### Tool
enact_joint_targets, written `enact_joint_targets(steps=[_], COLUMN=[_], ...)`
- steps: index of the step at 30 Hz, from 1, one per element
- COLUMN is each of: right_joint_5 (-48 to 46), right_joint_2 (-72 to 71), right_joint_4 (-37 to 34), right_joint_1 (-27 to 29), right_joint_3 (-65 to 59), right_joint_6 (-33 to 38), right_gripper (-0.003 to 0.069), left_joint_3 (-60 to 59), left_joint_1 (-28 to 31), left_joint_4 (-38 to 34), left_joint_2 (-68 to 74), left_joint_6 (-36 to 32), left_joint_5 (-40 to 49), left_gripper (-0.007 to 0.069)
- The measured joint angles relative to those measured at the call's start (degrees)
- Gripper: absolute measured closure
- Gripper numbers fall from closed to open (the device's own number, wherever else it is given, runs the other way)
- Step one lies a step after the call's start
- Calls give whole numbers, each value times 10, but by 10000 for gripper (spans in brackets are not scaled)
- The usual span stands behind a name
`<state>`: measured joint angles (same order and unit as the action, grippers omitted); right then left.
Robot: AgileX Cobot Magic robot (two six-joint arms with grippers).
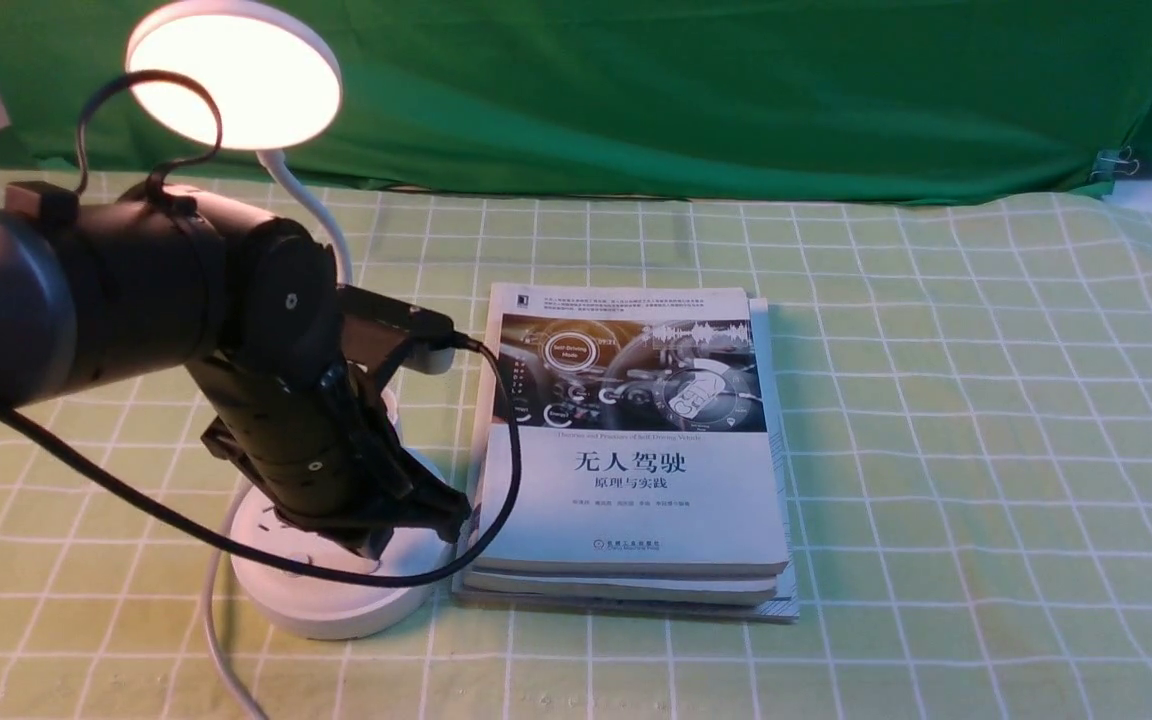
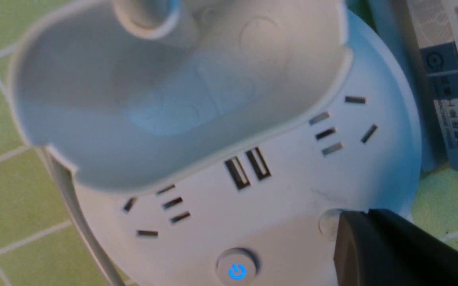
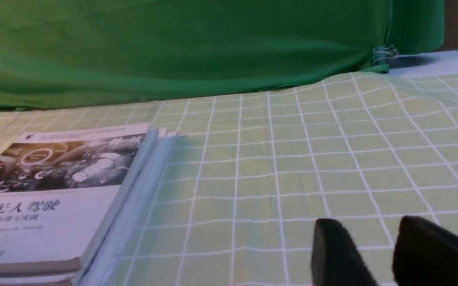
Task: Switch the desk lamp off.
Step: Use the left arm to press the button switch on the lamp holder
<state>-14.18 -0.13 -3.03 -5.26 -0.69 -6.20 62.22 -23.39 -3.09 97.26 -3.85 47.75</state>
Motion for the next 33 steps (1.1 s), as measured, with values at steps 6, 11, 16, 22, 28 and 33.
enact_joint_targets(steps=[6, 11, 16, 22, 28, 33], right_joint_5=[0, -1, -1, -1, -1, -1], right_joint_2=[0, 0, 0, 0, 0, 0], right_joint_4=[-1, 0, 0, 0, 0, 0], right_joint_1=[0, 0, 0, 0, 0, 0], right_joint_3=[0, 0, 0, 0, 0, 0], right_joint_6=[0, 0, 0, 0, 0, 0], right_gripper=[421, 421, 421, 421, 421, 421], left_joint_3=[1, 3, 9, 6, 2, 2], left_joint_1=[6, 6, 6, 6, 6, 6], left_joint_4=[1, -4, -8, -7, -7, -7], left_joint_2=[17, 36, 43, 31, -2, 4], left_joint_6=[2, 2, 5, 4, 7, 7], left_joint_5=[-11, -13, -6, -8, -8, -4], left_gripper=[624, 624, 624, 624, 624, 624])
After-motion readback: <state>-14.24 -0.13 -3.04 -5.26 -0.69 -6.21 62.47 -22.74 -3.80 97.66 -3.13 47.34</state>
